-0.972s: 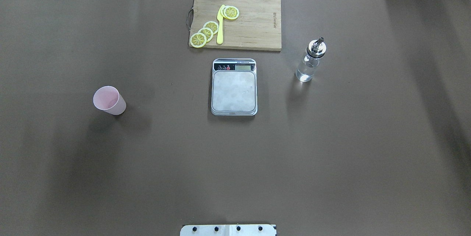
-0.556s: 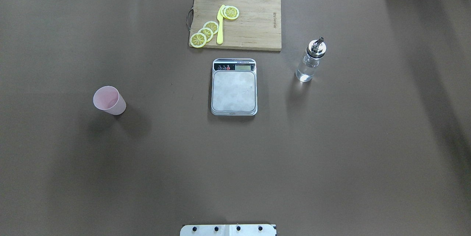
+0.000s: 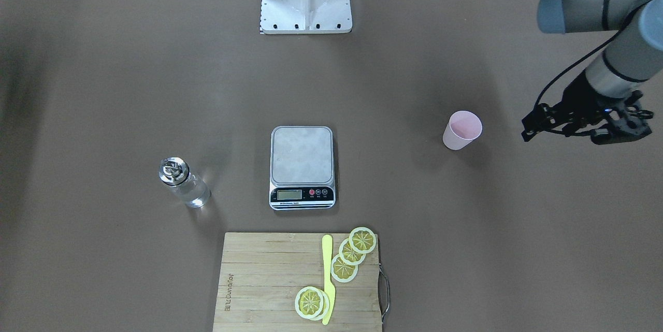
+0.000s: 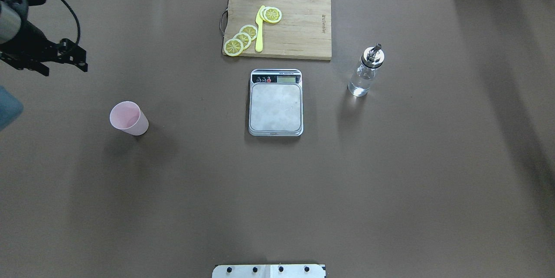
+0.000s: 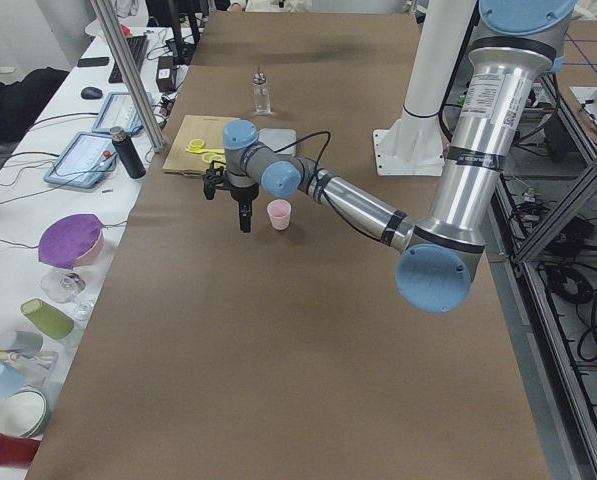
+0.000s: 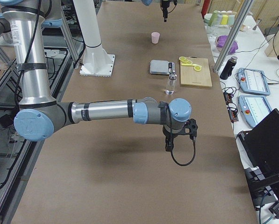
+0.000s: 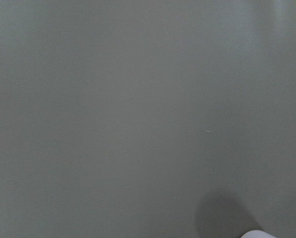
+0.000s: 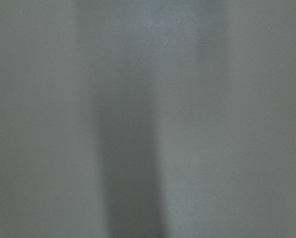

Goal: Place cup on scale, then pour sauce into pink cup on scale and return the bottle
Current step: 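Reach the left gripper down to the pink cup and grasp it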

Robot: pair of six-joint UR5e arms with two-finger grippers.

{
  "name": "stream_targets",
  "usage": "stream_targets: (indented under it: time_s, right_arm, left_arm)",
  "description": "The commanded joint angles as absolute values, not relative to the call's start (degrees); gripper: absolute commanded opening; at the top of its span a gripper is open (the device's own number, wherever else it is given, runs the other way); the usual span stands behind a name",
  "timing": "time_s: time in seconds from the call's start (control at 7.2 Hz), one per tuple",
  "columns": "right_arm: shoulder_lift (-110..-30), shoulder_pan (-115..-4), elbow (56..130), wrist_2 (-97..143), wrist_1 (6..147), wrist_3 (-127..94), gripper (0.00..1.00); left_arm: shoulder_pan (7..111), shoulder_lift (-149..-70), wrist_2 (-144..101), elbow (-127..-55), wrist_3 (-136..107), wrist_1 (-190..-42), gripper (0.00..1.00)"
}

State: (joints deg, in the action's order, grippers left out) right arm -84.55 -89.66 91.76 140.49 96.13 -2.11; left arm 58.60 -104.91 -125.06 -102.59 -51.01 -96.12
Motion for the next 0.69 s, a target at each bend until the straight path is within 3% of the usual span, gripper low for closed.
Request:
stream_targets:
  time_s: [0.0, 0.56]
  right_arm:
    - [-84.6, -89.5, 91.7, 140.5, 96.2, -2.1, 1.0]
    - [-84.6, -89.5, 91.7, 140.4, 96.2, -2.1, 1.0]
  left_arm:
    - [52.2, -107.0, -122.6, -102.7, -57.2, -96.2, 0.98]
    - [49.8, -103.7, -122.3, -102.7, -56.3, -96.4, 0.97]
